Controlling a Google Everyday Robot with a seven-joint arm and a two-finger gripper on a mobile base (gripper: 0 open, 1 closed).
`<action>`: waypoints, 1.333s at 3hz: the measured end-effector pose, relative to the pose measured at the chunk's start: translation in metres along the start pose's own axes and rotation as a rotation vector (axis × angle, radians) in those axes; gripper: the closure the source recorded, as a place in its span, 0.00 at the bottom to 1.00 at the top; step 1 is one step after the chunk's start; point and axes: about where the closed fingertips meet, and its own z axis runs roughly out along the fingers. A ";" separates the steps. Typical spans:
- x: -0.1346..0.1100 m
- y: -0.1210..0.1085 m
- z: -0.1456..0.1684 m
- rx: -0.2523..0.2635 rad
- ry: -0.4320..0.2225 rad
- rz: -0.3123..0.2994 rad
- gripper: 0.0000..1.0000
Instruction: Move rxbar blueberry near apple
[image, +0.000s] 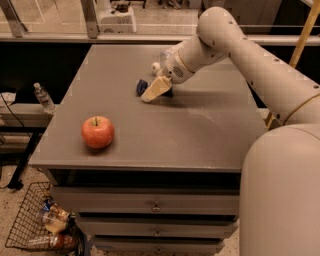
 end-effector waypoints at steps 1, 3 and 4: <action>-0.003 0.000 -0.003 0.000 0.000 0.000 0.65; -0.029 0.020 -0.045 0.064 -0.057 -0.092 1.00; -0.050 0.034 -0.077 0.112 -0.096 -0.161 1.00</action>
Offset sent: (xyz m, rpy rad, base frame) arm -0.0202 -0.0131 0.0627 0.0485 -0.1474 0.0082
